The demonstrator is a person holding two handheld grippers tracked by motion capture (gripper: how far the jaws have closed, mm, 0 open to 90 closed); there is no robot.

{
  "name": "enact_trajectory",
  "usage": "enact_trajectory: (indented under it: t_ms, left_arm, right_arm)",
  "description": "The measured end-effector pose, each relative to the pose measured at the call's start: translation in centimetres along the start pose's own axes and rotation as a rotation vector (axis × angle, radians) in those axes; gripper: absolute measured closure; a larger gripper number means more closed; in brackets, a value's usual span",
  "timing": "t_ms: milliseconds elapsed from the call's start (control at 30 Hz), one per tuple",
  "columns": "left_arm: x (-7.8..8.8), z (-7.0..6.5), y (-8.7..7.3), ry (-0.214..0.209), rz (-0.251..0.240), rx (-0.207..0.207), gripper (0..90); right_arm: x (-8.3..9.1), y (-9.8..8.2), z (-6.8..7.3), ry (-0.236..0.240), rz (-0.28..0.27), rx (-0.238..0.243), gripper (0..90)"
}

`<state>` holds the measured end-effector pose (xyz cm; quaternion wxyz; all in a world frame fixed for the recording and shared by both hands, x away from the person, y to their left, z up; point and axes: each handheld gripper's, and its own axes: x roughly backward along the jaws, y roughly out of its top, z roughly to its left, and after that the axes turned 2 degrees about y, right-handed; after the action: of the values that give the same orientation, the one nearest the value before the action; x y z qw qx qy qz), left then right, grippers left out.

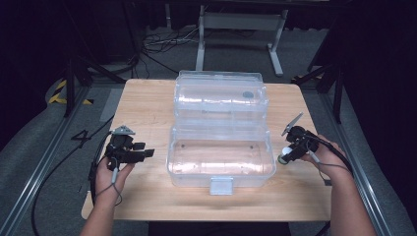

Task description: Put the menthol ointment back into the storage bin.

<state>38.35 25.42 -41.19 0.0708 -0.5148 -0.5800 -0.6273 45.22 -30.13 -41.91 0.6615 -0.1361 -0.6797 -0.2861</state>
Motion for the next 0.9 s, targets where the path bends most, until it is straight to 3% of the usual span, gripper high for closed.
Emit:
enact_trajectory:
  t_ms: [333,600,900]
  left_arm:
    - [-0.2,-0.2,0.0,-0.007,-0.002,-0.001,47.6]
    - [-0.3,-0.5,0.1,-0.004,0.001,-0.014,46.4]
    - [-0.1,-0.2,-0.1,-0.008,-0.002,0.005,46.7]
  right_arm:
    - [0.7,-0.1,0.2,-0.001,-0.024,0.010,50.0]
    - [2.4,0.2,0.5,-0.006,-0.036,0.035,49.9]
    - [4.5,0.8,0.6,0.011,-0.044,0.051,49.9]
